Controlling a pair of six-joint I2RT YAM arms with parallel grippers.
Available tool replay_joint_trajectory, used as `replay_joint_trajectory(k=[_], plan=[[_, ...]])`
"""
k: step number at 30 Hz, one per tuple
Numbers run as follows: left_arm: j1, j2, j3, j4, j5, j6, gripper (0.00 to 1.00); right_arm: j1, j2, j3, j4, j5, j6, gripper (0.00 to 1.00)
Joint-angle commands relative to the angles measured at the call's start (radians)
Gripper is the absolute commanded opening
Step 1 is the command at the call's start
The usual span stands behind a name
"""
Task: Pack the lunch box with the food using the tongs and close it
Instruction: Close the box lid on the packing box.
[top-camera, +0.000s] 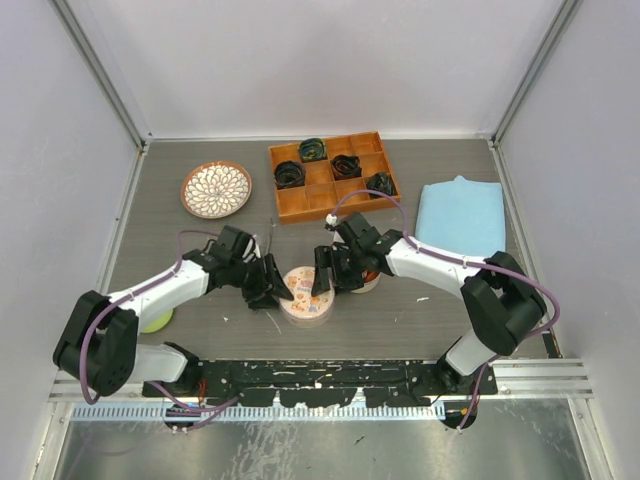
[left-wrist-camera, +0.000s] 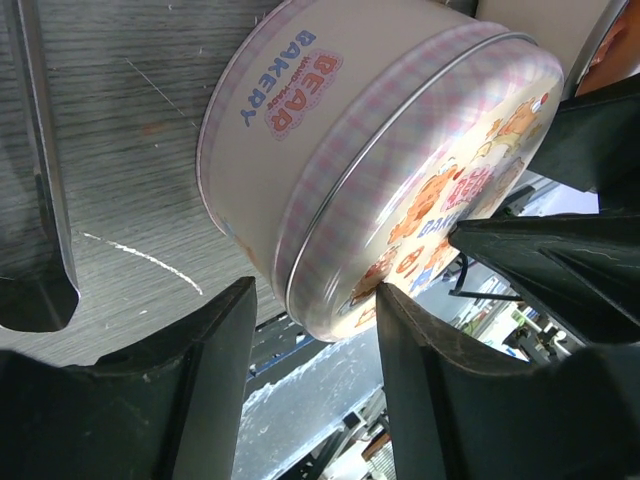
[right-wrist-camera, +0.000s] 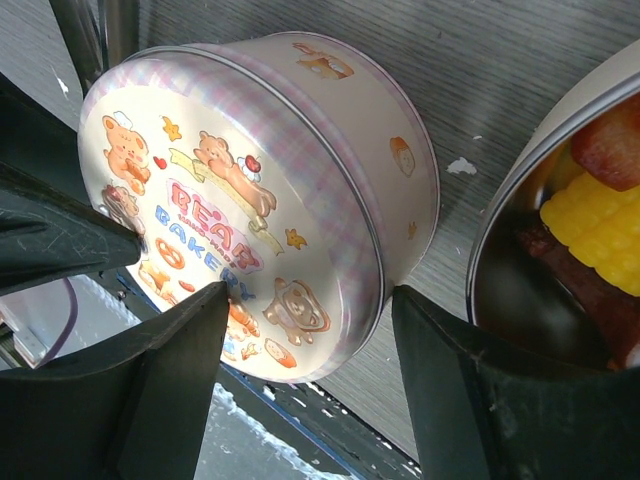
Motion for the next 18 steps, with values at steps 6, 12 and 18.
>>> replay_joint_trajectory(k=[6, 12, 18], plan=[[0.011, 0.031, 0.073, 0.001, -0.108, 0.029, 0.56, 0.002, 0.035, 0.014, 0.008, 0.128, 0.03, 0.75], [0.072, 0.062, 0.087, 0.03, -0.109, 0.027, 0.66, -0.013, 0.065, 0.059, -0.033, 0.133, 0.019, 0.77], [0.085, 0.128, 0.117, 0.051, -0.079, 0.056, 0.64, -0.014, 0.068, 0.078, -0.031, 0.164, 0.032, 0.77]])
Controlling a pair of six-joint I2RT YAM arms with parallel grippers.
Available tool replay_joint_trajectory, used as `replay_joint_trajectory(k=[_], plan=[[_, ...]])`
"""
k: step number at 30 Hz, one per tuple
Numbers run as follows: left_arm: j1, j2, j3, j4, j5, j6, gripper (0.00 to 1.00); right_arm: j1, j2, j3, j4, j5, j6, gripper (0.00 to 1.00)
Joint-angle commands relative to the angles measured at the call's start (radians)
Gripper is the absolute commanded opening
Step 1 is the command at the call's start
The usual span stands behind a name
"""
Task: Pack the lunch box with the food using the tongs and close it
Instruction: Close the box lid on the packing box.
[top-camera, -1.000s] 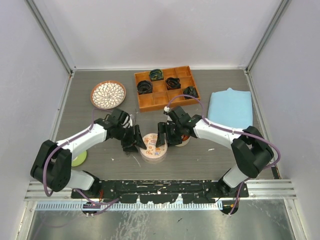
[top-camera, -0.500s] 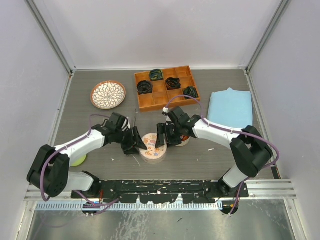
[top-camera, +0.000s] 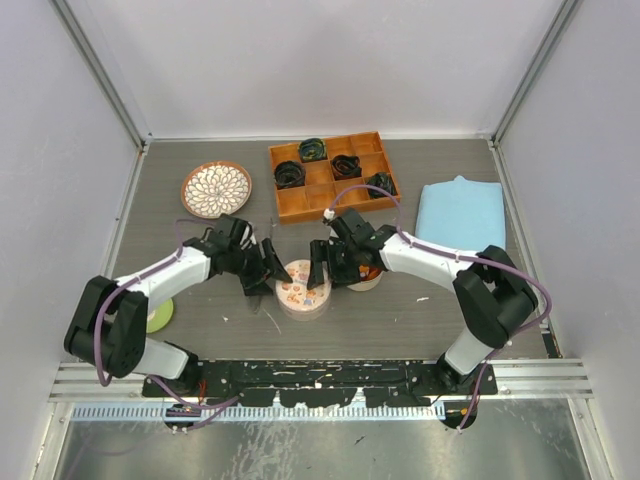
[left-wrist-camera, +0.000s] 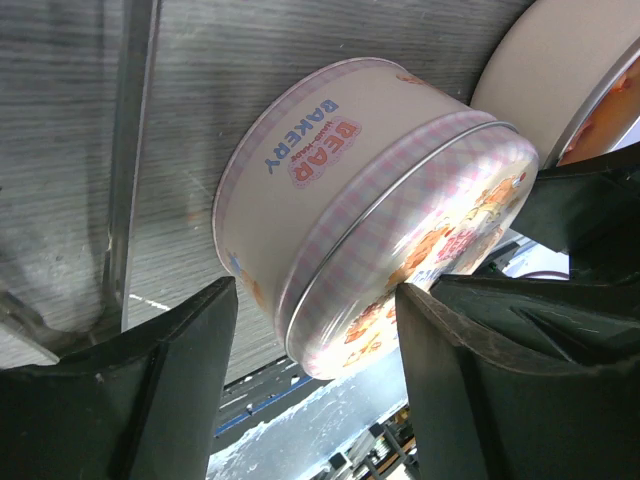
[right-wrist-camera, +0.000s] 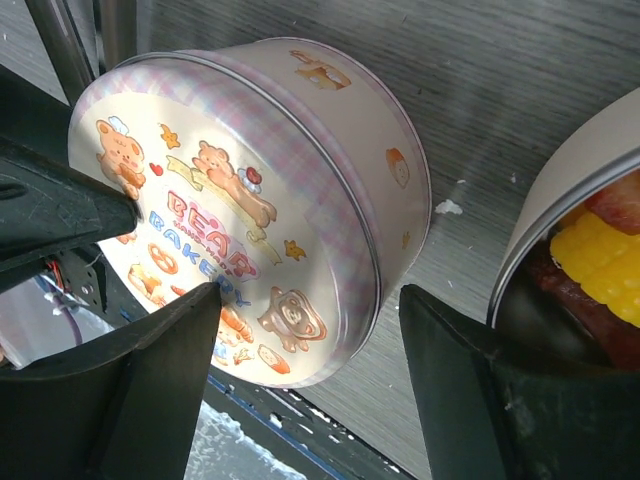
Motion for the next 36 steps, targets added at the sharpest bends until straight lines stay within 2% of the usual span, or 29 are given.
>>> replay_joint_trajectory(k=[1, 5, 9, 13, 16, 20, 22, 25, 28, 31, 34, 36], plan=[[0.008, 0.07, 0.056, 0.023, -0.031, 0.053, 0.61, -0.011, 0.015, 0.026, -0.021, 0.109, 0.004, 0.78], [0.008, 0.119, 0.049, -0.03, -0.099, 0.078, 0.44, -0.016, 0.065, 0.041, 0.017, 0.041, 0.021, 0.72], [0.008, 0.16, 0.031, -0.09, -0.157, 0.11, 0.32, -0.016, 0.095, 0.072, -0.021, 0.081, 0.012, 0.65], [0.008, 0.148, 0.051, -0.115, -0.167, 0.135, 0.34, -0.03, 0.063, 0.131, -0.016, 0.088, -0.016, 0.71], [0.008, 0.131, 0.131, -0.145, -0.174, 0.159, 0.43, -0.044, 0.107, 0.221, -0.072, 0.11, -0.047, 0.71], [0.012, 0.14, 0.24, -0.163, -0.179, 0.183, 0.48, -0.053, 0.166, 0.283, -0.094, 0.125, -0.073, 0.71], [0.016, 0.164, 0.288, -0.165, -0.176, 0.19, 0.54, -0.053, 0.204, 0.309, -0.12, 0.144, -0.09, 0.67], [0.019, 0.219, 0.334, -0.185, -0.16, 0.213, 0.51, -0.051, 0.233, 0.278, -0.12, 0.107, -0.105, 0.58], [0.017, 0.256, 0.289, -0.159, -0.12, 0.213, 0.52, -0.05, 0.236, 0.192, -0.062, 0.047, -0.092, 0.46], [0.01, 0.255, 0.189, -0.112, -0.086, 0.199, 0.47, -0.049, 0.25, 0.12, -0.007, -0.036, -0.087, 0.34], [0.002, 0.236, 0.128, -0.092, -0.093, 0.192, 0.45, -0.046, 0.244, 0.088, 0.014, -0.041, -0.1, 0.35], [0.002, 0.212, 0.117, -0.101, -0.121, 0.187, 0.46, -0.046, 0.23, 0.116, -0.002, -0.016, -0.123, 0.42]])
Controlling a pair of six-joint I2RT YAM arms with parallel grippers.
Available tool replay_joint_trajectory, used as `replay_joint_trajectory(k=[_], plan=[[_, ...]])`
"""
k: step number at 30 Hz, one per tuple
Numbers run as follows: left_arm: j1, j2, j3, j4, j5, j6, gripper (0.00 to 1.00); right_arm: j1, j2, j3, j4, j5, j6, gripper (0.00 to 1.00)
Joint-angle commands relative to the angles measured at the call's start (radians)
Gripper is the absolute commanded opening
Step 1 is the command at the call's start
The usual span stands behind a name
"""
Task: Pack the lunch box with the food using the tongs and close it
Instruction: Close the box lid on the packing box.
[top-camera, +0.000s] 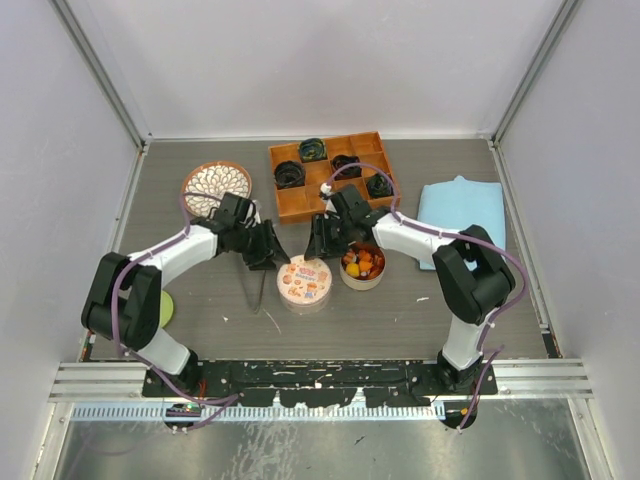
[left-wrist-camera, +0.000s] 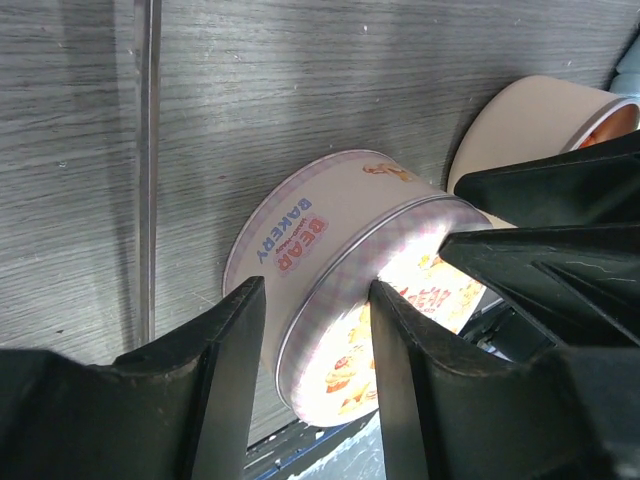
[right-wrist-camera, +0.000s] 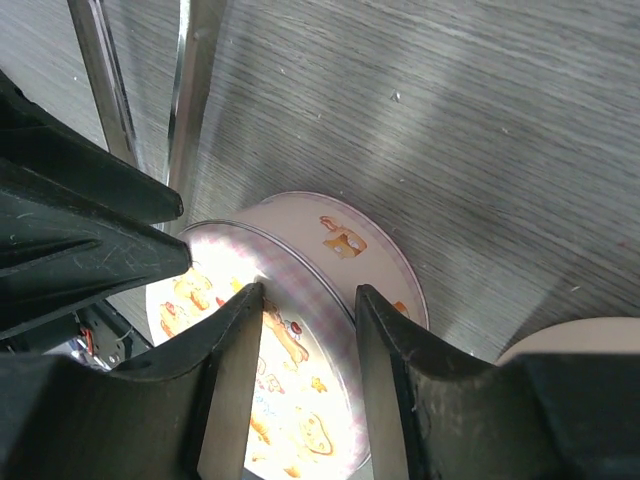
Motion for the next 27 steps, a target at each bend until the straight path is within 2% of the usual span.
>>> replay_joint_trajectory(k=[1, 4, 8, 15, 18, 20, 23, 27], plan=[[-0.029, 0.006, -0.091, -0.084, -0.091, 0.023, 0.47, 0.038, 0.043, -0.023, -0.127, 0.042, -0.074, 0.45], [-0.028, -0.035, -0.048, -0.119, -0.119, 0.018, 0.53, 0.036, -0.002, 0.064, -0.182, 0.08, -0.11, 0.53], [-0.028, -0.092, 0.011, -0.152, -0.139, 0.015, 0.56, 0.036, -0.094, 0.12, -0.257, 0.166, -0.125, 0.63], [-0.028, -0.125, 0.016, -0.103, -0.028, 0.024, 0.64, 0.038, -0.232, -0.038, -0.24, 0.105, -0.043, 0.66], [-0.029, -0.124, -0.001, -0.079, 0.046, 0.027, 0.65, 0.04, -0.251, -0.134, -0.192, 0.046, -0.014, 0.61], [-0.031, -0.119, -0.016, -0.067, 0.08, 0.02, 0.62, 0.047, -0.23, -0.158, -0.18, 0.034, 0.0, 0.55], [-0.041, -0.099, -0.035, -0.084, 0.051, 0.021, 0.51, 0.073, -0.194, -0.182, -0.176, 0.079, 0.012, 0.47], [-0.043, -0.08, -0.067, -0.104, 0.006, 0.011, 0.42, 0.087, -0.179, -0.217, -0.168, 0.143, 0.039, 0.39]])
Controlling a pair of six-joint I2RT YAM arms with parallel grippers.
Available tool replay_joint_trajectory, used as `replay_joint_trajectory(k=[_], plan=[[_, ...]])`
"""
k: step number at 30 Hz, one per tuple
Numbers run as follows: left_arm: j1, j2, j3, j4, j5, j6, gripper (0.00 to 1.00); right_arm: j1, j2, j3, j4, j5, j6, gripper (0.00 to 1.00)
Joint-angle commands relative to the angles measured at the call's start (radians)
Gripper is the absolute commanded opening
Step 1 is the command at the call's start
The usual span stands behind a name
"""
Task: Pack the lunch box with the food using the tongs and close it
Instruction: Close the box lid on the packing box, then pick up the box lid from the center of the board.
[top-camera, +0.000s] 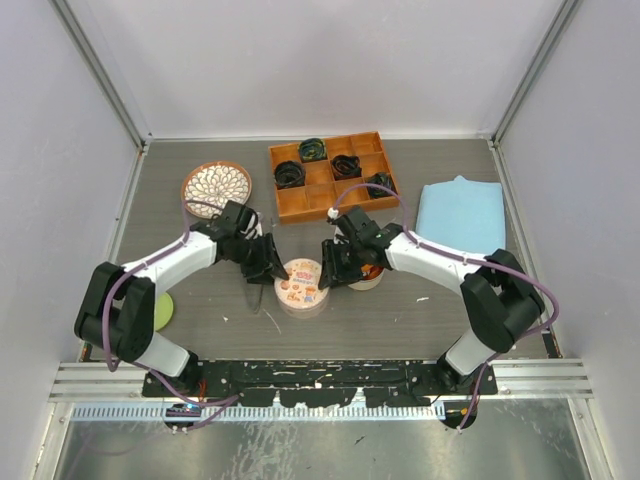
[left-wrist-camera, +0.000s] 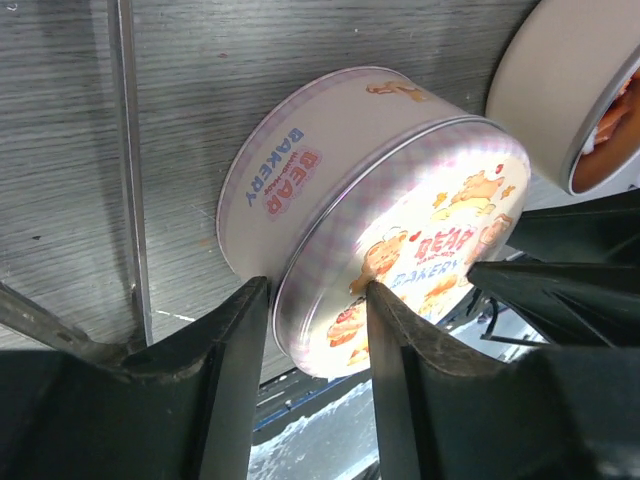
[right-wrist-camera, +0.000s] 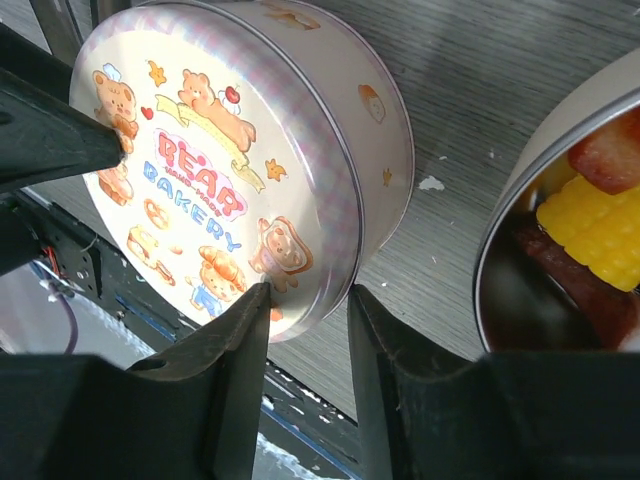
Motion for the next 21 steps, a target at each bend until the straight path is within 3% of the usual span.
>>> replay_joint_trajectory(k=[1, 3, 5, 8, 13, 16, 18, 21], plan=[[-0.006, -0.004, -0.033, -0.006, -0.03, -0.007, 0.41, 0.019, 0.026, -0.054, -0.002, 0.112, 0.018, 0.39], [-0.006, -0.026, -0.035, -0.006, -0.051, -0.014, 0.41, 0.018, 0.001, -0.051, 0.004, 0.137, 0.018, 0.38], [-0.005, -0.052, -0.016, -0.023, -0.08, -0.017, 0.43, 0.019, -0.029, -0.031, 0.009, 0.154, 0.008, 0.44], [-0.003, -0.112, 0.054, -0.061, -0.156, -0.02, 0.53, 0.019, -0.098, 0.002, 0.031, 0.191, -0.017, 0.56], [0.054, -0.26, 0.14, -0.178, -0.409, -0.066, 0.72, 0.016, -0.197, 0.02, 0.083, 0.251, -0.054, 0.64], [0.142, -0.338, 0.131, -0.288, -0.559, -0.103, 0.76, 0.014, -0.22, 0.023, 0.089, 0.27, -0.06, 0.65], [0.234, -0.375, 0.087, -0.352, -0.629, -0.113, 0.85, 0.013, -0.222, 0.02, 0.088, 0.266, -0.06, 0.65], [0.441, -0.399, -0.013, -0.359, -0.618, -0.106, 0.94, 0.011, -0.216, 0.007, 0.087, 0.251, -0.048, 0.66]])
